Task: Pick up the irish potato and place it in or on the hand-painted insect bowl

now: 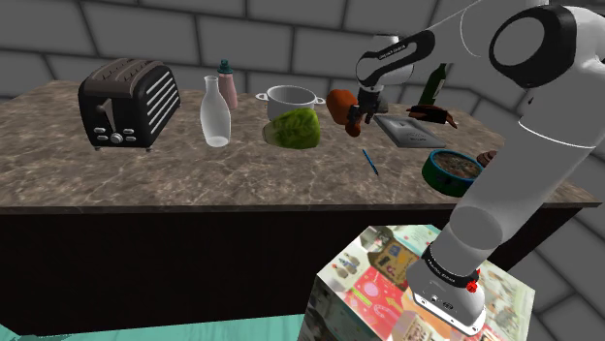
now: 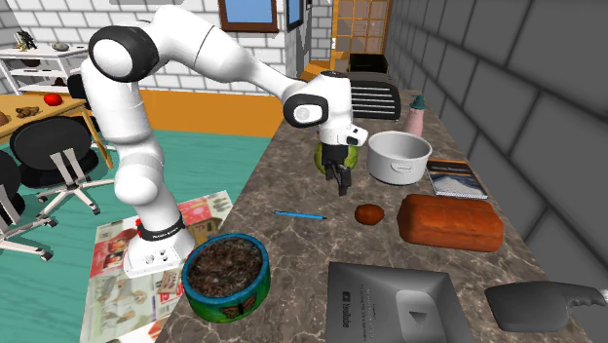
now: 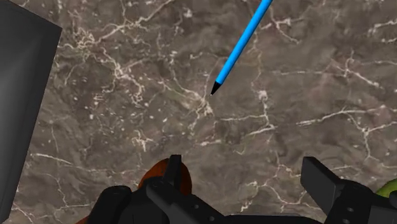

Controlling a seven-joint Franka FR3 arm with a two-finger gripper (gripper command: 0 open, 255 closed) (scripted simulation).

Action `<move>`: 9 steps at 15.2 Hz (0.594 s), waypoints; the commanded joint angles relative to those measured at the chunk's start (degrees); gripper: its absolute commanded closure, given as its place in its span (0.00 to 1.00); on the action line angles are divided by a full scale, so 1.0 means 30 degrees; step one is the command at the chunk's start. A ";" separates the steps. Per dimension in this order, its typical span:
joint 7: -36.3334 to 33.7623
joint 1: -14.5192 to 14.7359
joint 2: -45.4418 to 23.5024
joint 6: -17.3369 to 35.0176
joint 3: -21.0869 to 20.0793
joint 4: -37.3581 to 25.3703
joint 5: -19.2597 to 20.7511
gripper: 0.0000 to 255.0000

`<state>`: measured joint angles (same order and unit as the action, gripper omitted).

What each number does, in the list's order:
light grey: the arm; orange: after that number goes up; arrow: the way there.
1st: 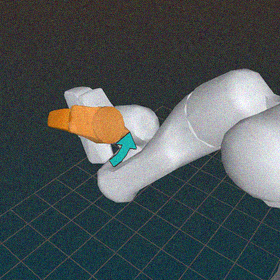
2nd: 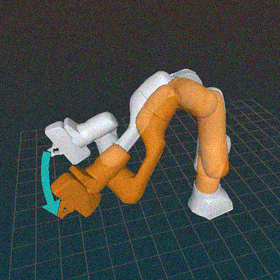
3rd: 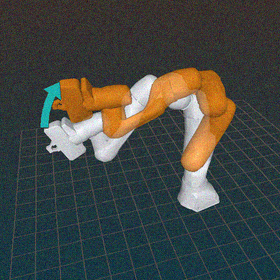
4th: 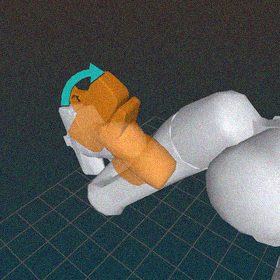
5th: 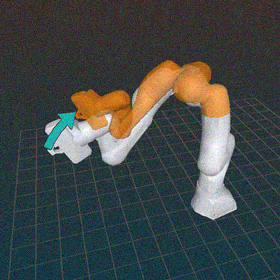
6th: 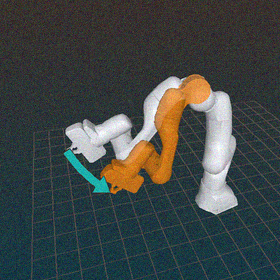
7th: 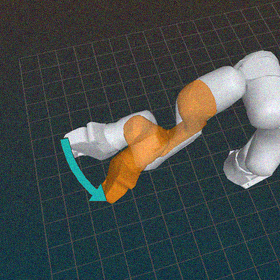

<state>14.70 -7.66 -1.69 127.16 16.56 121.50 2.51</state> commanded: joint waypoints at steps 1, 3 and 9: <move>0.0486 -0.0229 -0.1497 0.0384 0.0178 -0.1334 -0.0527 0.00; 0.0950 -0.0538 -0.2850 0.0700 0.0277 -0.2569 -0.1054 0.00; 0.1991 -0.1595 -0.6377 0.1055 0.0265 -0.6239 -0.2398 0.00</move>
<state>20.40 -12.09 -19.76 130.39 17.40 104.12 -4.29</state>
